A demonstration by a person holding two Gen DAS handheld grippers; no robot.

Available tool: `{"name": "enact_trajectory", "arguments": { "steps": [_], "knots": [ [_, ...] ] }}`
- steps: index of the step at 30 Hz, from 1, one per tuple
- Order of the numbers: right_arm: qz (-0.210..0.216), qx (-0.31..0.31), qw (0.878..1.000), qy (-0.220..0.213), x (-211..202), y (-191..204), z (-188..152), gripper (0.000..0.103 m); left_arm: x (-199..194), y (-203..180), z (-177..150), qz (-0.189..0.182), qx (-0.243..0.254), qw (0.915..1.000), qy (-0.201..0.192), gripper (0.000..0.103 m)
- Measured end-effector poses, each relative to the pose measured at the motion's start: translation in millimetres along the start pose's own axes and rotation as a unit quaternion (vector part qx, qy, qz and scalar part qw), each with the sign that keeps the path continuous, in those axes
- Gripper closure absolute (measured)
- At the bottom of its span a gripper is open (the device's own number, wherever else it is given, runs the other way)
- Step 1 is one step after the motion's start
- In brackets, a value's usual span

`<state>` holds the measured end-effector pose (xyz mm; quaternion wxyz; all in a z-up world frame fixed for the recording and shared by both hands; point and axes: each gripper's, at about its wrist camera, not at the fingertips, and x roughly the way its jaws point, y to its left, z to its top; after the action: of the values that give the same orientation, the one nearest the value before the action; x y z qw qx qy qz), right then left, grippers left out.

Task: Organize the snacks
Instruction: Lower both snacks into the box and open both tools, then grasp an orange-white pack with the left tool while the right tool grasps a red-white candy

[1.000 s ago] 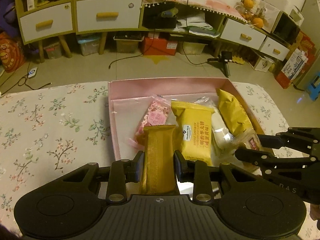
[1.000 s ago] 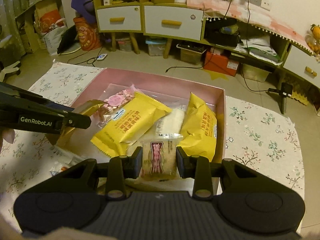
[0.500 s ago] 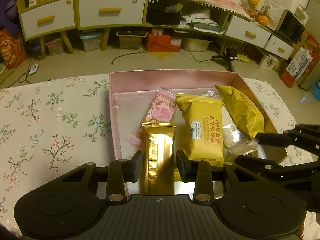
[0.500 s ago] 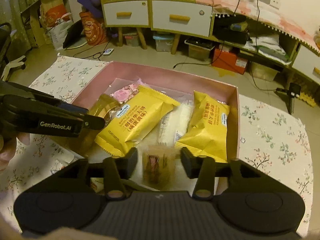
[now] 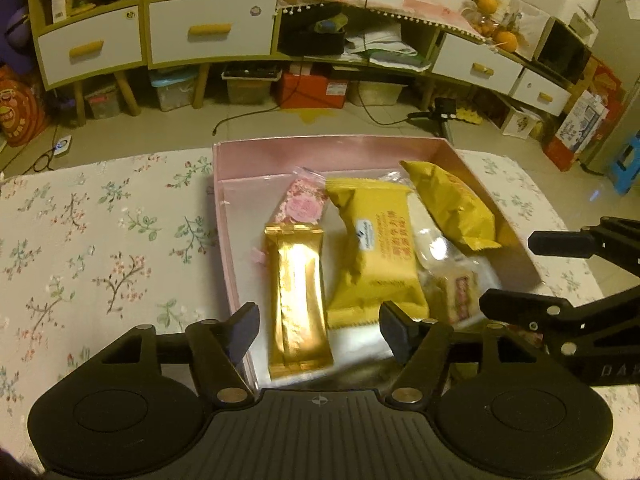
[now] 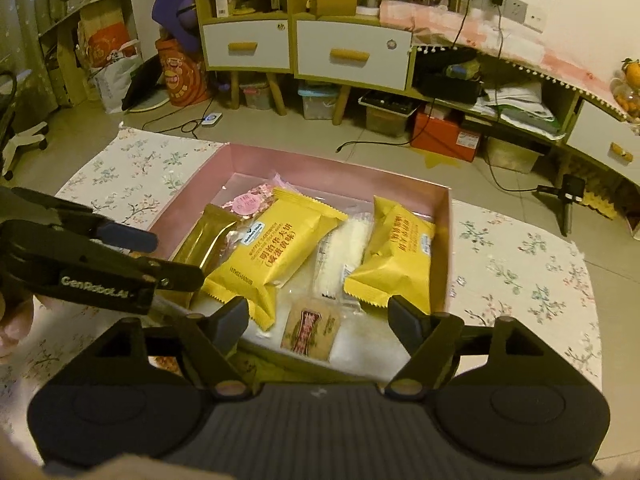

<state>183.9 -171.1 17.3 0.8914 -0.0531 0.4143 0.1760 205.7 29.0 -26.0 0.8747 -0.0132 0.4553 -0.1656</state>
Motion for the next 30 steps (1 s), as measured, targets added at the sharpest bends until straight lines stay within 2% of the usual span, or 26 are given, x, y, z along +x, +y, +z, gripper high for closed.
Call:
{"name": "enact_trajectory", "arguments": {
  "steps": [5, 7, 14, 17, 30],
  "knots": [
    [-0.012, -0.005, 1.000, -0.005, -18.8, 2.8, -8.9, 0.018, -17.5, -7.1, -13.3, -0.005, 0.007, 1.0000, 0.000, 0.030],
    [-0.018, -0.005, 1.000, -0.009, -26.4, 4.0, -13.2, 0.011, -25.0, -9.5, -19.5, 0.000, 0.008, 1.0000, -0.002, 0.021],
    [-0.027, -0.012, 1.000, -0.005, -46.0, 11.0, -30.9, 0.007, -47.3, -14.2, -42.6, -0.006, 0.018, 0.9998, 0.000, 0.019],
    [-0.030, -0.011, 0.999, -0.007, -55.3, 15.5, -39.9, 0.006, -57.5, -16.8, -54.6, -0.009, 0.021, 0.9997, -0.002, 0.015],
    [-0.034, -0.002, 0.999, 0.003, -82.2, 36.6, -78.6, 0.004, -95.6, -32.8, -109.1, 0.005, 0.065, 0.9979, 0.006, 0.014]
  ]
}}
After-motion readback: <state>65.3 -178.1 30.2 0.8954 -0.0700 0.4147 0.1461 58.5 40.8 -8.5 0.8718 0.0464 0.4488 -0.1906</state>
